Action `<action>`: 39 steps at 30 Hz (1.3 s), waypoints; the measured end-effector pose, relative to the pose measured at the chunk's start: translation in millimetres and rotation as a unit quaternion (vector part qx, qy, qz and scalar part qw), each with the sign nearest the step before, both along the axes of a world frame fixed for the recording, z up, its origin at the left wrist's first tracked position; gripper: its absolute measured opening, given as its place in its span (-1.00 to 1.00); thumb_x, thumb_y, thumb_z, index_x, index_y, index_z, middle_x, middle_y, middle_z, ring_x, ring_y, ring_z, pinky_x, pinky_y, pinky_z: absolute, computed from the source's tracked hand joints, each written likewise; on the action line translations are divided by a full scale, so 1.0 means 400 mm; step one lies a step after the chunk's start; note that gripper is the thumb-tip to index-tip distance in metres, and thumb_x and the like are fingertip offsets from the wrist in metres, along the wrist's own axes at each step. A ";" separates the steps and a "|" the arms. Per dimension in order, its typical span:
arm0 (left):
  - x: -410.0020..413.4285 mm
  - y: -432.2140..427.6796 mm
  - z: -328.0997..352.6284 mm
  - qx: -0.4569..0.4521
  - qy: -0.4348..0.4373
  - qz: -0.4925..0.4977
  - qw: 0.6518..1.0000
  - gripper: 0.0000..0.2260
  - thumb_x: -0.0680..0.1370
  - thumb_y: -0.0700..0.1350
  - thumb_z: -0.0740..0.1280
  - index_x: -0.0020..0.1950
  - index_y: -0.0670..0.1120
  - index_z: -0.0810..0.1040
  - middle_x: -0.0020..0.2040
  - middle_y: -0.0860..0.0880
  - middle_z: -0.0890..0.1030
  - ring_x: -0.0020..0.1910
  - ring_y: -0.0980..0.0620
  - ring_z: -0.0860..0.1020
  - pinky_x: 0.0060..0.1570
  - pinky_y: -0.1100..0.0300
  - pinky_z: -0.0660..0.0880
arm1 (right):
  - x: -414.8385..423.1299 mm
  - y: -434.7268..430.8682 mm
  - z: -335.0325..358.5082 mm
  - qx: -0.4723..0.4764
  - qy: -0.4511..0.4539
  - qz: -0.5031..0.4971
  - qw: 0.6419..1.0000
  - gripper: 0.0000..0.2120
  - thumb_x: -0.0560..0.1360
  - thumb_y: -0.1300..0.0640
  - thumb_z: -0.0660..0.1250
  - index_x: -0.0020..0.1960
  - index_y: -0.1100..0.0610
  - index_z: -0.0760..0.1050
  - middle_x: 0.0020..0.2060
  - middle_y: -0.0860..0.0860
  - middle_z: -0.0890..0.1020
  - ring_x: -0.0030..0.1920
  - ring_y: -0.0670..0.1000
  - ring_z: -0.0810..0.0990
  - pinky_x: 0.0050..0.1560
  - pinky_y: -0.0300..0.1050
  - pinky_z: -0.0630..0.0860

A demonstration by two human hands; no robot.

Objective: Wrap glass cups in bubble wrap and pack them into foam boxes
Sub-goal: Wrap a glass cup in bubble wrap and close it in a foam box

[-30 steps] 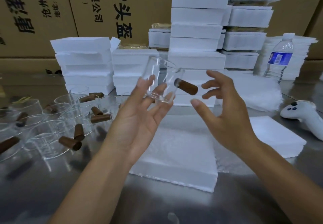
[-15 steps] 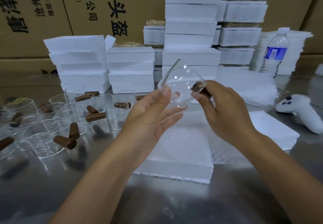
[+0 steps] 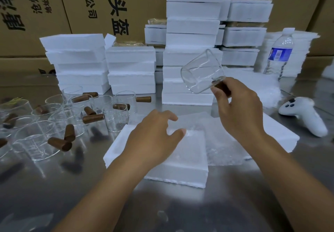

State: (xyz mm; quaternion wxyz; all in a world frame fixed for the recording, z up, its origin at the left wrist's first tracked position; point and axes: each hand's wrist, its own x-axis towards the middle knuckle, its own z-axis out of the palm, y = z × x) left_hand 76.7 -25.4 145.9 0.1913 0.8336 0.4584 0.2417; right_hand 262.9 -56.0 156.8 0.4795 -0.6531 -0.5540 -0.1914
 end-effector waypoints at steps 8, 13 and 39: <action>0.004 0.026 -0.018 0.036 -0.065 0.020 0.997 -0.85 0.50 0.04 0.37 -0.27 0.12 0.54 -0.49 0.08 0.43 -0.49 0.14 0.40 -0.40 0.23 0.33 | 0.010 0.006 0.007 0.025 0.112 0.064 0.991 -0.91 0.58 0.07 0.21 -0.04 0.03 0.48 -0.26 -0.16 0.54 -0.22 -0.03 0.58 -0.22 -0.17 0.40; -0.012 0.050 -0.005 0.045 -0.183 0.068 0.980 -0.85 0.50 -0.04 0.38 -0.27 0.10 0.55 -0.42 0.10 0.51 -0.44 0.23 0.46 -0.48 0.36 0.32 | 0.000 0.002 0.026 0.078 0.206 0.134 0.966 -0.87 0.59 0.12 0.20 -0.11 0.01 0.46 -0.25 -0.11 0.57 -0.35 -0.19 0.57 -0.31 -0.49 0.35; -0.040 0.058 0.007 0.140 -0.290 0.016 0.947 -0.64 0.56 -0.28 0.27 -0.06 0.23 0.38 -0.21 0.15 0.51 -0.16 0.32 0.47 -0.13 0.50 0.37 | 0.018 0.009 0.007 0.011 0.055 0.093 0.994 -0.86 0.56 0.12 0.24 0.06 0.07 0.55 -0.11 -0.01 0.53 -0.14 0.00 0.49 -0.11 -0.21 0.41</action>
